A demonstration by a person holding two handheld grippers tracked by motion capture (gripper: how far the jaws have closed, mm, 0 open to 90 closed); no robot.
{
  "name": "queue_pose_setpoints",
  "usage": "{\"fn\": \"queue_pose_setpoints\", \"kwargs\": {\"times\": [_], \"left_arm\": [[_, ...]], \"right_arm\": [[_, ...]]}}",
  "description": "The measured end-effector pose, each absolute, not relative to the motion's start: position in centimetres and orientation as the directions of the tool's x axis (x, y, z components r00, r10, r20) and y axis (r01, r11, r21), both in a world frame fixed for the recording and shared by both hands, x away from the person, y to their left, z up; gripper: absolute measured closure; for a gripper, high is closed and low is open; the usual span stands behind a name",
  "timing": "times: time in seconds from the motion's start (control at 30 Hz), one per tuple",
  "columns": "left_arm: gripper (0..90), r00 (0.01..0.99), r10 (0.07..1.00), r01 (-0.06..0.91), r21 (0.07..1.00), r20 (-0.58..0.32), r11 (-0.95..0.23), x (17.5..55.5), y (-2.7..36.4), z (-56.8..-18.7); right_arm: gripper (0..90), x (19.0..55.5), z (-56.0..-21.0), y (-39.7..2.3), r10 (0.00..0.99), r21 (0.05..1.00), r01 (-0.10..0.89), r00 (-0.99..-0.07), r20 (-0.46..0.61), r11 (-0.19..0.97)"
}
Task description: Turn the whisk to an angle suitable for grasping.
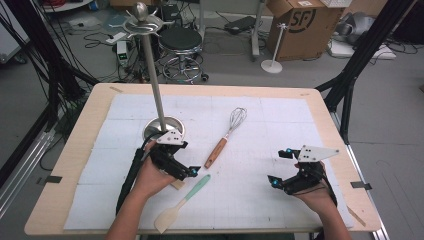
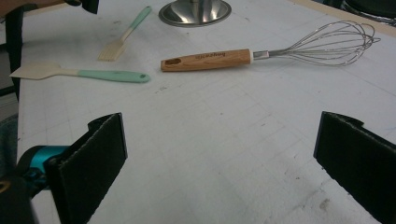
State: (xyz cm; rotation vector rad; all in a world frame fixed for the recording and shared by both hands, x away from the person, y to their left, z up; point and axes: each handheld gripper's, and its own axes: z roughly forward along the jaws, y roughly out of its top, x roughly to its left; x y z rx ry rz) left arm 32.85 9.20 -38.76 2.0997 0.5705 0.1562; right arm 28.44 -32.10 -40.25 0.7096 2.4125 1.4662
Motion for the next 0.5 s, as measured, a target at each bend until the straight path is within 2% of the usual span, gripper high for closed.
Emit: {"fn": "queue_pose_setpoints", "kwargs": {"times": [0.17,0.43,0.5], "left_arm": [[1.6,0.884,0.458,0.344,0.794,-0.093,-0.502,34.3,7.4,-38.4],[1.7,0.872,0.476,0.403,0.719,-0.113,-0.566,36.8,3.9,-40.2],[1.7,0.878,0.471,0.393,0.695,-0.087,-0.602,37.3,2.8,-40.4]], "right_arm": [[2.1,28.6,-40.2,-32.2,0.519,0.881,0.286,-0.853,0.055,0.376],[2.1,28.7,-40.3,-32.0,0.512,0.878,0.286,-0.857,0.054,0.385],[2.1,28.7,-40.3,-31.9,0.509,0.877,0.283,-0.859,0.052,0.388]]}}
